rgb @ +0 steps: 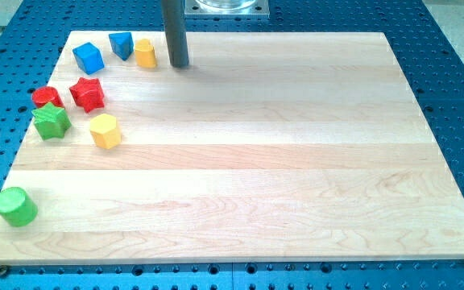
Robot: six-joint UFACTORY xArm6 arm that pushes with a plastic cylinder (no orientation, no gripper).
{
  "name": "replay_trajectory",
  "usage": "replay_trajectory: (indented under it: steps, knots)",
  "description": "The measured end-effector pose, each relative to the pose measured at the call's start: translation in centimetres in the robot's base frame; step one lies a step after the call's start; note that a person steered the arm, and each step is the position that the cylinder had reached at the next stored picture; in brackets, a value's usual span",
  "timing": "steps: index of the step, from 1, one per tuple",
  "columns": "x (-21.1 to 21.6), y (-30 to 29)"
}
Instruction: Push the yellow heart to the top right of the red star
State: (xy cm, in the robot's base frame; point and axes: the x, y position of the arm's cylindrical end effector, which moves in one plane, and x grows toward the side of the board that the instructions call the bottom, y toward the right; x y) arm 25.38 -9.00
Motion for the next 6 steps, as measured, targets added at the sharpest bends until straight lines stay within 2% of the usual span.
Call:
replay_trajectory:
  steps: [1,3,4,5,6]
  knots:
    - [-0.7,-2.8]
    - [3.8,-5.1]
    - [-0.2,-5.6]
    - [2.0,-7.3]
    - [6.7,-8.0]
